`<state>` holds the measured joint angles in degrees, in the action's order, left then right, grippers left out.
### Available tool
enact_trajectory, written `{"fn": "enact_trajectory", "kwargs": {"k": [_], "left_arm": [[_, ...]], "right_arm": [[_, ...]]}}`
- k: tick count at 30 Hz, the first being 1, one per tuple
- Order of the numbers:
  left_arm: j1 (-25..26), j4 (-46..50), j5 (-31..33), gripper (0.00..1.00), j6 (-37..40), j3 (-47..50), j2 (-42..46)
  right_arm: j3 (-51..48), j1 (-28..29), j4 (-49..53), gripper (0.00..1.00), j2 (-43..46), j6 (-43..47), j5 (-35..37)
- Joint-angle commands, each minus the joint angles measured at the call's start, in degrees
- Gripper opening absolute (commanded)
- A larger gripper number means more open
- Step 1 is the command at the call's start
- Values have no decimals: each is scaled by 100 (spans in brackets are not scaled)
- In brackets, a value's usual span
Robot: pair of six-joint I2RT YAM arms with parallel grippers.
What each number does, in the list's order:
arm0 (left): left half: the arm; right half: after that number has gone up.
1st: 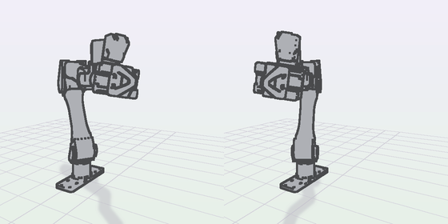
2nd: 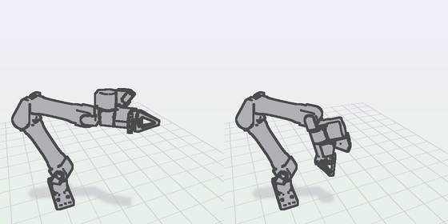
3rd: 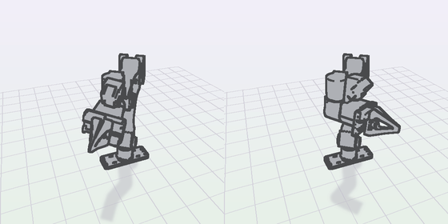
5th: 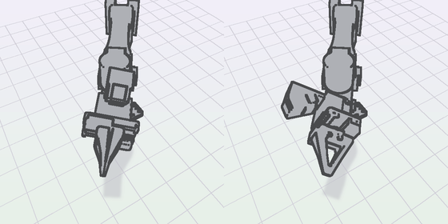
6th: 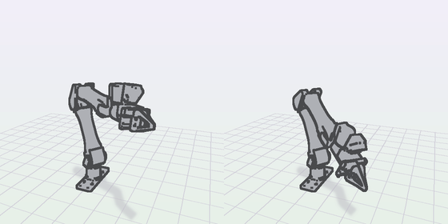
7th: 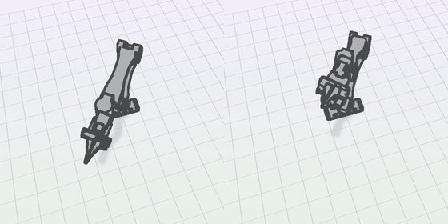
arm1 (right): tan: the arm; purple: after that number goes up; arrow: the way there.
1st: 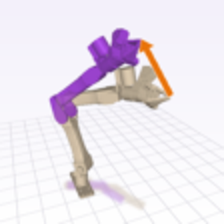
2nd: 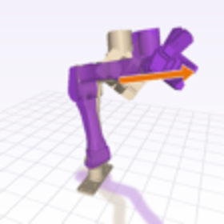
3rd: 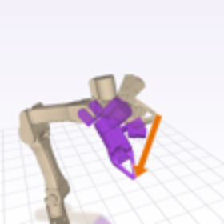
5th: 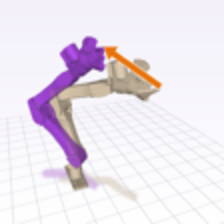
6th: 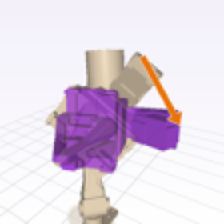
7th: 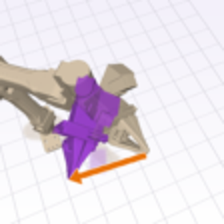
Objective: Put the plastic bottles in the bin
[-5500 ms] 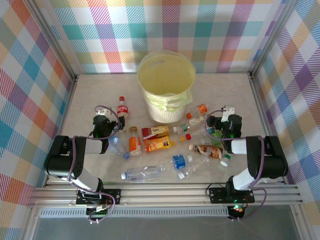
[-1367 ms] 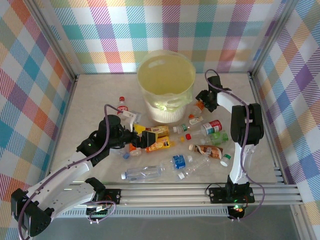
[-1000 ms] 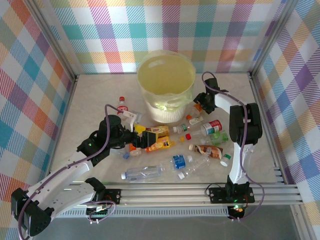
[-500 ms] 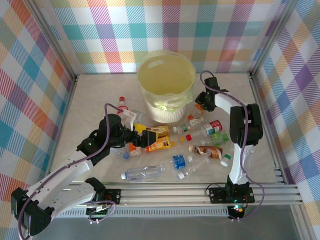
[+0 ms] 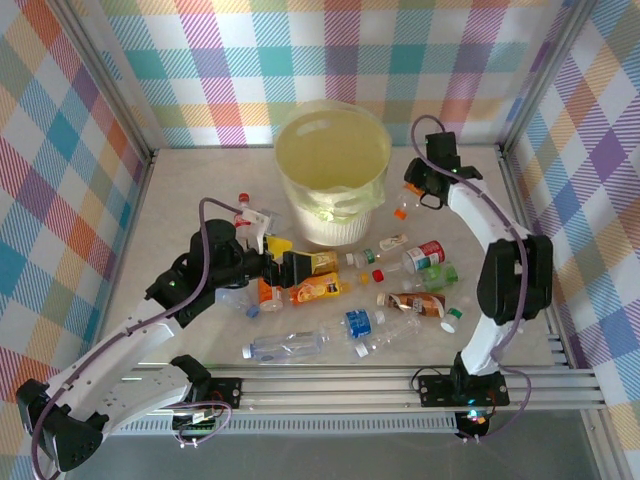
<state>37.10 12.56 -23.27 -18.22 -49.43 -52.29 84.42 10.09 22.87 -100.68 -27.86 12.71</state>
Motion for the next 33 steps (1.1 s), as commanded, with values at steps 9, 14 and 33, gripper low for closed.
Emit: {"fn": "enact_trajectory", "kwargs": {"k": [9,14,33], "left_arm": [[87,-242,-514,100,18,-481,-263],[87,-374,-531,100,40,-486,-329],[104,38,-311,100,318,-770,-244]], "right_arm": [[-263,154,469,50,1691,742,1032],[-256,312,576,50,2249,912,1285],[1109,1520,428,52,2445,2015,820]]}}
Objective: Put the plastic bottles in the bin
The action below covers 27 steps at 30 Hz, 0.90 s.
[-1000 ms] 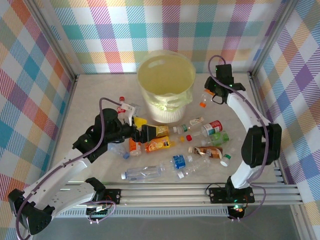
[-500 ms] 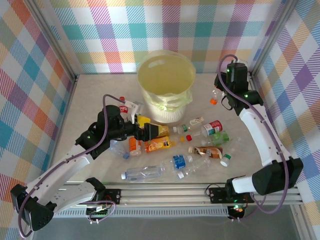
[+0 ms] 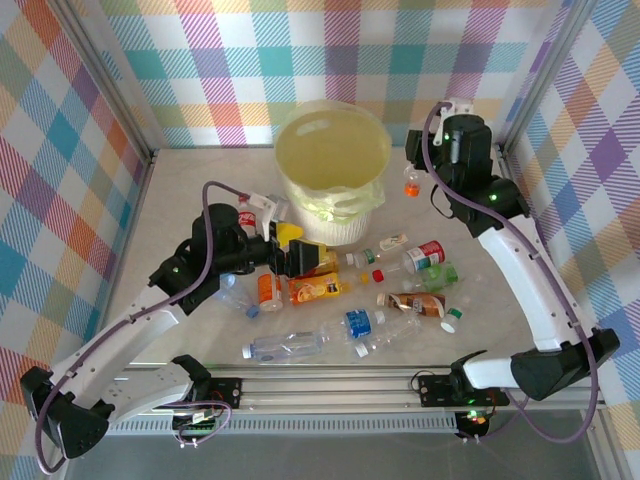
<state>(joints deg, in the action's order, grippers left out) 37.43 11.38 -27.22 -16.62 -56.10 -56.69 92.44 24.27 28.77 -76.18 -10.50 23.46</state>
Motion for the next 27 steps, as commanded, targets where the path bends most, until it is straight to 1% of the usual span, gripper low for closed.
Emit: {"fn": "enact_trajectory", "kwargs": {"k": [1,9,12,19,27], "left_arm": [[71,199,119,100,171,-114,235],[65,401,553,100,272,-82,483],[71,734,716,100,356,-128,507],[71,1000,885,100,466,-214,487],[71,1054,846,100,501,-200,536]], "right_arm": [[388,128,-186,52,-42,306,-412],[1245,260,64,54,-706,421,-1572],[1556,328,163,55,-1027,507,-1929],[2673,437,742,55,-2098,654,-2419],[4176,559,1762,56,-3402,863,-2690]]}}
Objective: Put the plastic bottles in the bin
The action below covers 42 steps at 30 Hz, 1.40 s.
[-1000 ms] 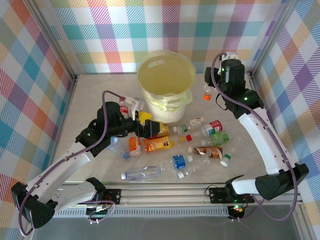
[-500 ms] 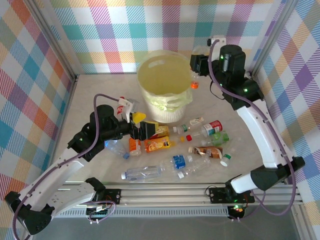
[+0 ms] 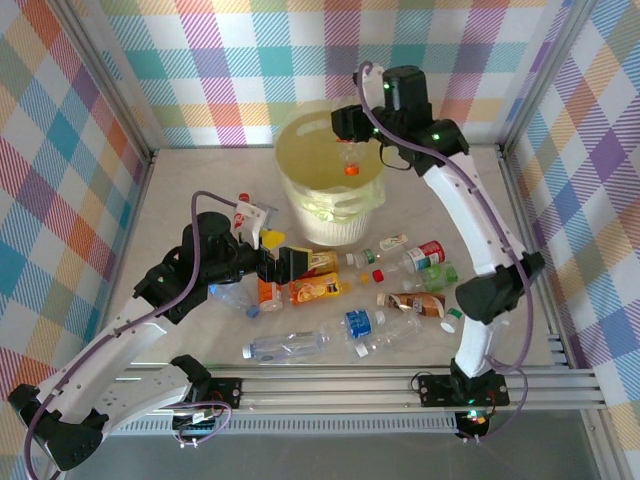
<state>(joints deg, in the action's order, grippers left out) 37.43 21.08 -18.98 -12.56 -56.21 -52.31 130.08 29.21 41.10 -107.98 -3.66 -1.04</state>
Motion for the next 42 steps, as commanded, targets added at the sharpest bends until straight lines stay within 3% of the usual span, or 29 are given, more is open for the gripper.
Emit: {"fn": "enact_trajectory", "kwargs": {"k": [1,9,42], "left_arm": [[70,104,23,100,107,-189,98],[71,73,9,100,87,-151,101],[71,64,0,100,45,-105,-107]], "right_arm": [[595,67,687,56,-379,194,-259],[1516,93,1673,56,-1215,225,-310],[1925,174,2751,61,-2438,418,72]]}}
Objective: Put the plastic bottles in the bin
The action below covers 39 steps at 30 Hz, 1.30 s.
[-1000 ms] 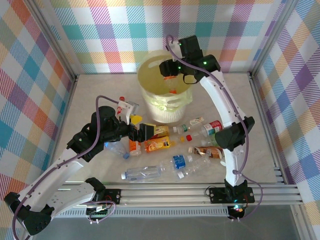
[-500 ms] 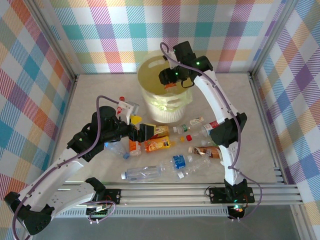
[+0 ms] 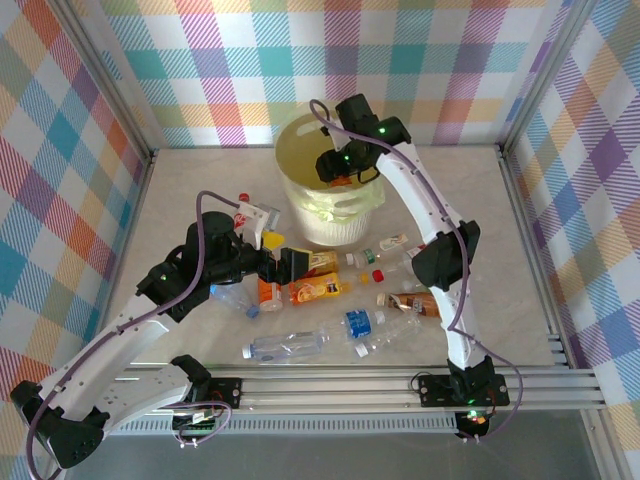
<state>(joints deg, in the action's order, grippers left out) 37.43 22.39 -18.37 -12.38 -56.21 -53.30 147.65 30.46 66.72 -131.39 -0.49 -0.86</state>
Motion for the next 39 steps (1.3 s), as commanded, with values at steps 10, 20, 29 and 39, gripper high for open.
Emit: {"fn": "enact_trajectory", "kwargs": {"k": [10,20,29,39], "left_arm": [[71,-447,9,100,-62,-26,14],[71,-361,0,100,18,-107,10],[71,-226,154,100,8,-146,209],[71,-117,88,100,49,-185,224]], "right_arm": [[425,57,455,62,-213,187,33],[229,72,398,67,-85,156,182],[432,66,29,79,308,-38,258],[432,66,-440,89,1099,-168,300]]}}
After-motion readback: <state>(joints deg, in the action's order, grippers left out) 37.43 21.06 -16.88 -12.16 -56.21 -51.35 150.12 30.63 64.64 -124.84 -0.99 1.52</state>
